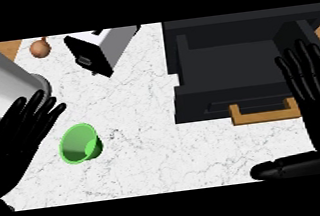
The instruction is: Pick up the cup, place it into the drawer and close the drawer
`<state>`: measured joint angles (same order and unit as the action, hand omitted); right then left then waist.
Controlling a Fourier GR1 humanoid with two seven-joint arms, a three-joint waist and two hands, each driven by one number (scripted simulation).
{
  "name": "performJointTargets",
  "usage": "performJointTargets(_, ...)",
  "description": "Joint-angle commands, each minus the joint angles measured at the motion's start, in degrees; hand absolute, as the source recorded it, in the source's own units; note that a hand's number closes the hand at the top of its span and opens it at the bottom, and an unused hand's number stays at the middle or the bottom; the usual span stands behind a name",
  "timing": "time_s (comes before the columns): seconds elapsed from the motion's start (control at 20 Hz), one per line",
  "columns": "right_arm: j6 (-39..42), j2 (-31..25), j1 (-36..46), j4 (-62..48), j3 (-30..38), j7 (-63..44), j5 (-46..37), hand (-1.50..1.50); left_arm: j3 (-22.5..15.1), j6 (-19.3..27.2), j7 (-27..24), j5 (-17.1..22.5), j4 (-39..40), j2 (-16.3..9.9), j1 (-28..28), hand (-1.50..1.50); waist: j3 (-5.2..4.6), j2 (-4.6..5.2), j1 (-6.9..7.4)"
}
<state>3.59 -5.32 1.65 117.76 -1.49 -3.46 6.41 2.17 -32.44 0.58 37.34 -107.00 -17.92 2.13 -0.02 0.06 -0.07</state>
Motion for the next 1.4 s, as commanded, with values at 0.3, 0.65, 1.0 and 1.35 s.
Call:
performJointTargets(0.3, -0.85, 1.22, 0.87, 2.17, -0.86, -4.65, -1.64, -1.50, 2.71, -1.74, 4.97, 2.70, -0.08, 1.35, 1.20, -1.50, 0.02, -0.11, 0.09)
performJointTargets(0.65, 0.97, 0.65, 2.37, -1.30, 2.44, -1.67, 0.57, -1.50, 3.19, -4.36, 3.20, -1.62, 3.73, 3.95, -0.41, -1.50, 0.02, -0.08, 0.09)
performJointTargets(1.0, -1.47, 3.76, 1.14, 0.42, -1.77, -0.76, -3.67, -1.50, 6.90, -8.82, 1.23, -3.41, 8.90, 2.47, -1.32, -1.50, 0.01, -0.09, 0.08)
performJointTargets(1.35, 1.32, -1.11, 4.58, 2.91, 4.69, -7.64, 2.62, -1.50, 9.15, -12.09, -2.28, -9.55, 15.32, 2.28, -1.09, -1.50, 0.00, -0.07, -0.03)
